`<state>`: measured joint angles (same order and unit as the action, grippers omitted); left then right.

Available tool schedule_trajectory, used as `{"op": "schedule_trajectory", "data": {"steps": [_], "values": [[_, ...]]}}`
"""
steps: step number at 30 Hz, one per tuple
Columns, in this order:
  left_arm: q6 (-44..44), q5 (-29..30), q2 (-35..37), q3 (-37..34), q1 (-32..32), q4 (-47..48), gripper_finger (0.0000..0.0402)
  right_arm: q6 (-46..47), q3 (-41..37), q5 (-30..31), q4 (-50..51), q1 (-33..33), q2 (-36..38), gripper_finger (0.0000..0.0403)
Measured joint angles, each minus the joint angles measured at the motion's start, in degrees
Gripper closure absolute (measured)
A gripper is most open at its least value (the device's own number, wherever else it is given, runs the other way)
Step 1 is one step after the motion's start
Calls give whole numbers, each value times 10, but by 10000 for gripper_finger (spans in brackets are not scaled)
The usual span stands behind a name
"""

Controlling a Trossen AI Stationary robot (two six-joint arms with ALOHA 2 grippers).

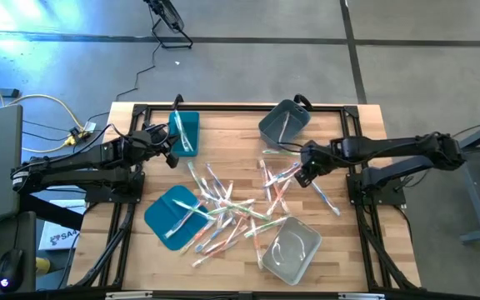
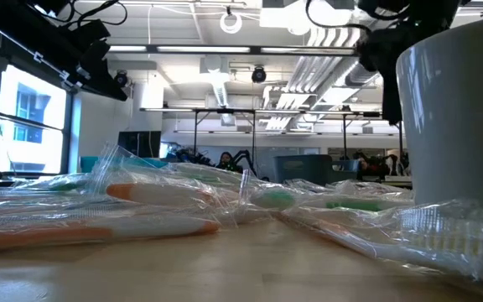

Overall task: Pick & Place Toothbrushes
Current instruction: Put the blue toothbrush into the light gray bin

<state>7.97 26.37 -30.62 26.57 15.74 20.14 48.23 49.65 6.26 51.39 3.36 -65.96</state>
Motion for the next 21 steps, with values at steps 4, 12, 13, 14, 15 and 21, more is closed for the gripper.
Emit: {"op": "schedule_trajectory", "data": {"steps": [4, 12, 13, 14, 15, 21], "values": [[0, 0, 0, 0, 0, 0, 396, 32, 0, -2, 21, 0, -12, 296], [-1, 0, 0, 0, 0, 0, 396, 70, 0, 12, 44, 0, -44, 296], [-1, 0, 0, 0, 0, 0, 396, 70, 0, 13, 49, 0, -49, 296], [-1, 0, 0, 0, 0, 1, 396, 66, 0, 12, 53, 0, -53, 296], [-1, 0, 0, 0, 0, 2, 396, 57, 0, 10, 57, 0, -57, 296], [-2, 0, 0, 0, 0, 2, 396, -3, 0, -11, 63, 0, -68, 296]]}}
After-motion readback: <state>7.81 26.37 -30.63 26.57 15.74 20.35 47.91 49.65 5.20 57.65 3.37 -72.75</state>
